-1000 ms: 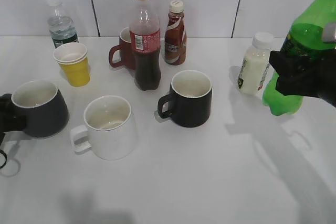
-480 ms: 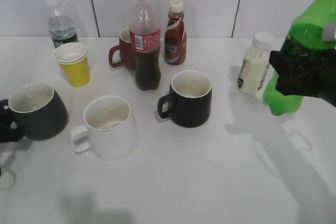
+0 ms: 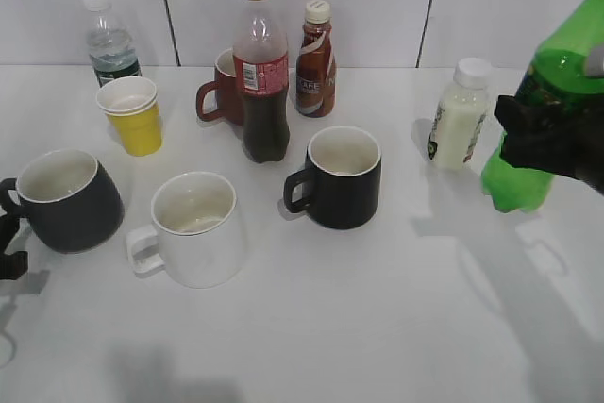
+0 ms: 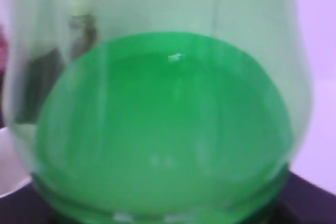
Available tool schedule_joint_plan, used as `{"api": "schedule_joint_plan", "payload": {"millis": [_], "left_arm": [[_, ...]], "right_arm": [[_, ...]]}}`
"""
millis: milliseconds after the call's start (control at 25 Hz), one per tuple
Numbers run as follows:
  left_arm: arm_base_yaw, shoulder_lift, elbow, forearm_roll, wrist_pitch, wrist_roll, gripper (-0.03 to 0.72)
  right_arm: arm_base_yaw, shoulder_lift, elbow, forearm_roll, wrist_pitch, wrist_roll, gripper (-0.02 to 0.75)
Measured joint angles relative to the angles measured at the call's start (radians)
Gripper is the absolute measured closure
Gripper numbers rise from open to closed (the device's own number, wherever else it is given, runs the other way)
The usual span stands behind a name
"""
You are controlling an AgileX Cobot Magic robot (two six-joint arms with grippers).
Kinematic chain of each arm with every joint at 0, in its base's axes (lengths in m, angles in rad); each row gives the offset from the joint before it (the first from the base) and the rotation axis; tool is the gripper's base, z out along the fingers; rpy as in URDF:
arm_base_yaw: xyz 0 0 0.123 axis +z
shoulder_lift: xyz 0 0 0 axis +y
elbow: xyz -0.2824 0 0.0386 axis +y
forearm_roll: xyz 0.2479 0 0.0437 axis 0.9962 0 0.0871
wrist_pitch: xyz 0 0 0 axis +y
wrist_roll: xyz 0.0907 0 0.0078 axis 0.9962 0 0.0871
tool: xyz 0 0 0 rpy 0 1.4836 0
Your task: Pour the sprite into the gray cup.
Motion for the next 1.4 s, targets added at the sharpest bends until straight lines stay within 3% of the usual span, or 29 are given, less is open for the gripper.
{"api": "schedule_joint_plan", "payload": {"millis": [280, 440, 720, 880, 1000, 1080, 1160, 1320, 1400], "left_arm": [[0.000, -0.107, 0.036, 0.001, -0.001, 0.000, 0.393], [0.000, -0.171, 0.038, 0.011, -0.002, -0.003, 0.393], [0.000, -0.253, 0.038, 0.012, -0.002, -0.031, 0.393], [0.000, -0.331, 0.038, 0.016, 0.016, -0.051, 0.393], [0.000, -0.424, 0.017, 0.013, 0.103, -0.077, 0.393], [0.000, -0.527, -0.018, 0.011, 0.235, -0.089, 0.393], [-0.002, -0.646, -0.083, 0.011, 0.488, -0.129, 0.393], [-0.004, -0.881, -0.250, 0.010, 1.016, -0.217, 0.393], [-0.004, -0.963, -0.321, 0.006, 1.170, -0.226, 0.389]], "right_arm": [[0.000, 0.225, 0.005, 0.067, -0.251, -0.058, 0.311], [0.000, 0.353, 0.006, 0.069, -0.287, -0.059, 0.309], [0.000, 0.374, 0.009, 0.067, -0.331, -0.060, 0.309], [0.000, 0.356, 0.010, 0.063, -0.327, -0.061, 0.140], [0.000, 0.274, 0.002, 0.062, -0.325, -0.069, 0.087], [0.000, 0.188, -0.025, 0.062, -0.283, -0.111, 0.083], [0.000, 0.069, -0.059, 0.062, -0.191, -0.148, 0.083], [0.000, -0.200, -0.176, 0.051, 0.199, -0.166, 0.090], [0.000, -0.316, -0.235, 0.036, 0.414, -0.167, 0.106]]}}
